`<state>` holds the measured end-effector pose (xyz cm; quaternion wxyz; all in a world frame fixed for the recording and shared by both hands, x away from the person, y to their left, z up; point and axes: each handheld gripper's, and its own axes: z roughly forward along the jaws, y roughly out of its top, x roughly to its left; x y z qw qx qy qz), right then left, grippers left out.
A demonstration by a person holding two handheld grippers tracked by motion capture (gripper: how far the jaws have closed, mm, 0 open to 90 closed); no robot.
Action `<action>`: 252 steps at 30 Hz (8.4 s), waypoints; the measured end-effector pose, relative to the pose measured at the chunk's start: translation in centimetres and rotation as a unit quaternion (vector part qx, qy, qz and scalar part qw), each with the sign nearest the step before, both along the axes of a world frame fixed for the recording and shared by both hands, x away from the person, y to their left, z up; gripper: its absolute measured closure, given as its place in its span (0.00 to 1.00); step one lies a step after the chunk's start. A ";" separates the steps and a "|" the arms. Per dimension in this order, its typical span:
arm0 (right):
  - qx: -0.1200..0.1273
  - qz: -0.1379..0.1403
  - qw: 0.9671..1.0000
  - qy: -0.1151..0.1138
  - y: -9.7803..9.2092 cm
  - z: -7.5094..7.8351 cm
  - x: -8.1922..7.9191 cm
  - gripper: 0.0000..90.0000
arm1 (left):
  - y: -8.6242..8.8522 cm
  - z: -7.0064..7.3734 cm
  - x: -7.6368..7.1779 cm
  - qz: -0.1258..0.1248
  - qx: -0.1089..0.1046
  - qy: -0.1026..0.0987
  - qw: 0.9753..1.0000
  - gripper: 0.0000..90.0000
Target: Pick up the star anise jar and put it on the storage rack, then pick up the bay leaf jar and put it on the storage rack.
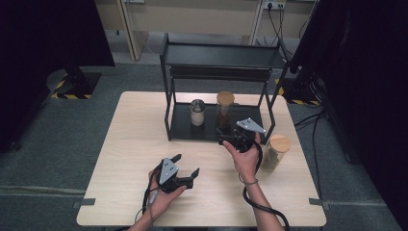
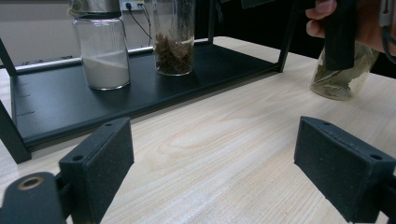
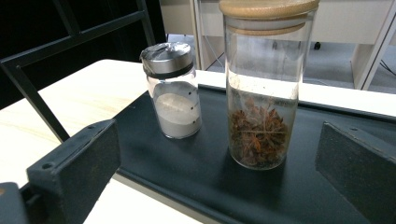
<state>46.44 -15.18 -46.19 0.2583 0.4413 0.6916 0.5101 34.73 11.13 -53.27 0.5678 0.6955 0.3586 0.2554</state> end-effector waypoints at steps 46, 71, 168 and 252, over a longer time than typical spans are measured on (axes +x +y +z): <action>-0.016 0.016 1.000 0.006 -1.0 -1.7 -4.2 0.01 | 0.0 0.0 0.0 0.001 0.000 0.000 1.000 0.13; -0.019 0.021 1.000 0.009 -2.4 -2.7 -6.7 0.01 | 0.0 0.0 0.0 0.001 0.000 0.000 1.000 0.13; -0.013 -0.114 0.992 -0.045 -13.6 -0.7 -11.5 0.07 | 0.1 0.0 0.1 0.006 -0.007 0.006 1.000 0.13; -0.019 -0.066 0.993 -0.093 -7.8 4.7 -5.4 0.28 | 0.1 0.0 0.1 0.006 -0.004 0.004 1.000 0.13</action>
